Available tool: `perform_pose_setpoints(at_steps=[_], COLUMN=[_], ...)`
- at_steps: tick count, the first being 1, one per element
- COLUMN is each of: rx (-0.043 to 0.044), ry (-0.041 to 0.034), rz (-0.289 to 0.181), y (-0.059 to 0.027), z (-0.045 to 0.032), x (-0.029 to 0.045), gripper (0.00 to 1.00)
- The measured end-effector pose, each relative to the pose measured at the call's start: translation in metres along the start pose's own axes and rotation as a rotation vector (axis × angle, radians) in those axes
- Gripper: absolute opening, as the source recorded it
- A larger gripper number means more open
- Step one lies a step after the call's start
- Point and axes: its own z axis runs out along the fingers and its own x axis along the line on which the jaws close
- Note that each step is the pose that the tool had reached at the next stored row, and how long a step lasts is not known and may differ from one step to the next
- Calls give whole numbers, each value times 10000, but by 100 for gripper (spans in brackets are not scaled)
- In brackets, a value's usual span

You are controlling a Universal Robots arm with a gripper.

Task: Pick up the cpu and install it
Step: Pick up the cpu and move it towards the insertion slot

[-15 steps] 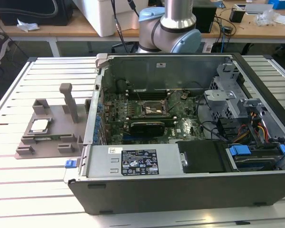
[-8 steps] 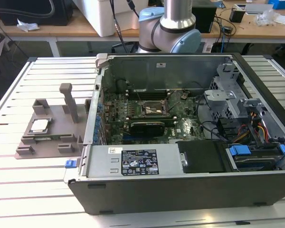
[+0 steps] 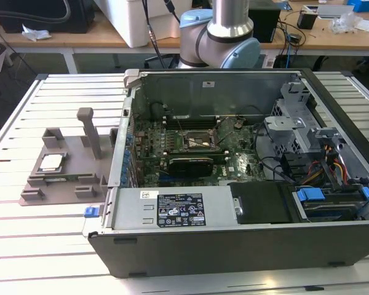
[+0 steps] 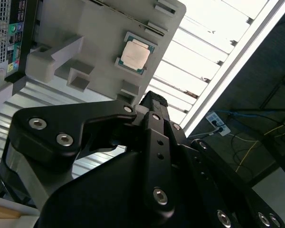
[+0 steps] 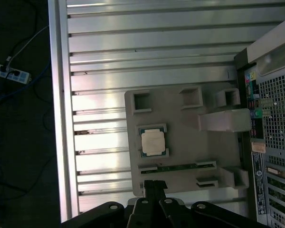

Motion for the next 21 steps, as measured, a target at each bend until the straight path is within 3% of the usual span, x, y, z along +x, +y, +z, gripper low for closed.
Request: perform_pose_setpoints(at_steps=[3,4,6,10,16,18,21], rx=[0,-1,-1,-1,8,8,8], ry=[0,0,0,0,2,5,6], rz=[1,0,0,0,1,0,1], y=[0,0,0,0,0,-3,-4], z=[0,0,0,0,27,88,121], x=[1,2,3,5,2,0,1], gripper=[11,24,29,60,60,60,60])
